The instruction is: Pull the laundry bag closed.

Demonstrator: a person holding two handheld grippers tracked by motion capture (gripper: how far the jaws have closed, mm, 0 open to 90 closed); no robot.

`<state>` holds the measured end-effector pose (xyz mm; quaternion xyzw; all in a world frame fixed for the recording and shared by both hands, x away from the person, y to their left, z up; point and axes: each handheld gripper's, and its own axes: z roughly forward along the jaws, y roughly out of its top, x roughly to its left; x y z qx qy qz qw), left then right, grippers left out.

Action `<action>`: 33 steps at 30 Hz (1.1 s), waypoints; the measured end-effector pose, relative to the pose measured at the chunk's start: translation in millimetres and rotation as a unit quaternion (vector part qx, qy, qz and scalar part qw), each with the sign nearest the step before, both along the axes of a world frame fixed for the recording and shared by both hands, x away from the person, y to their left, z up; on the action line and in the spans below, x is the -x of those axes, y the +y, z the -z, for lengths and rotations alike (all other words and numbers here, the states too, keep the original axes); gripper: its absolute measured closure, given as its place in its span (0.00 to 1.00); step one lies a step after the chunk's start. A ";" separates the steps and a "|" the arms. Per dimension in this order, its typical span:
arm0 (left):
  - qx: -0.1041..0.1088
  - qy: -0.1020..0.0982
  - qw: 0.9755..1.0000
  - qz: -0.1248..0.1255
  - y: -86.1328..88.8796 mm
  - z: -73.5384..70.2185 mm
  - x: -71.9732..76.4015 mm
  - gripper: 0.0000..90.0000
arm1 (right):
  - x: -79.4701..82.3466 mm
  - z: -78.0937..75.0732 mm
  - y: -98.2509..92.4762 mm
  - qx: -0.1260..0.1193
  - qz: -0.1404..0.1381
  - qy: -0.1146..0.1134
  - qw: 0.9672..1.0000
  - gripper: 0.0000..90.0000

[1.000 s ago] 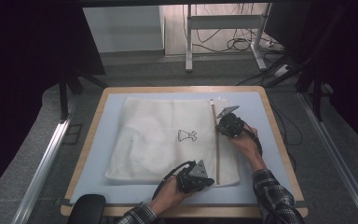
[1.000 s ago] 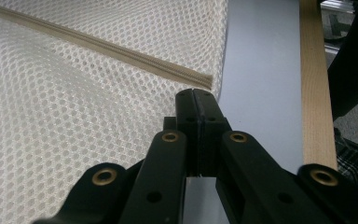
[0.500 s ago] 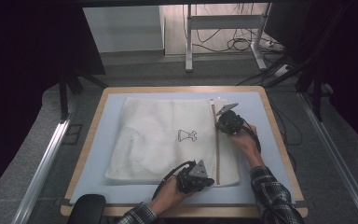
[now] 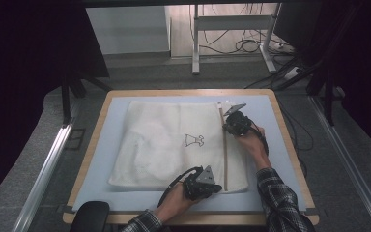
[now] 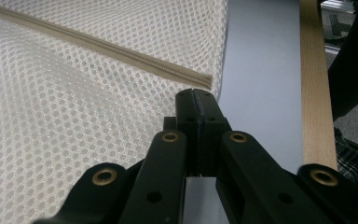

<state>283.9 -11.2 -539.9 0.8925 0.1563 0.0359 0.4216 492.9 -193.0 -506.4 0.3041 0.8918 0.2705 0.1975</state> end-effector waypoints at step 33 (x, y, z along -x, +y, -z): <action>0.000 0.002 1.000 0.000 0.2 0.1 -0.3 1.00 | -23.4 0.9 3.3 0.009 0.019 -0.017 1.000 0.96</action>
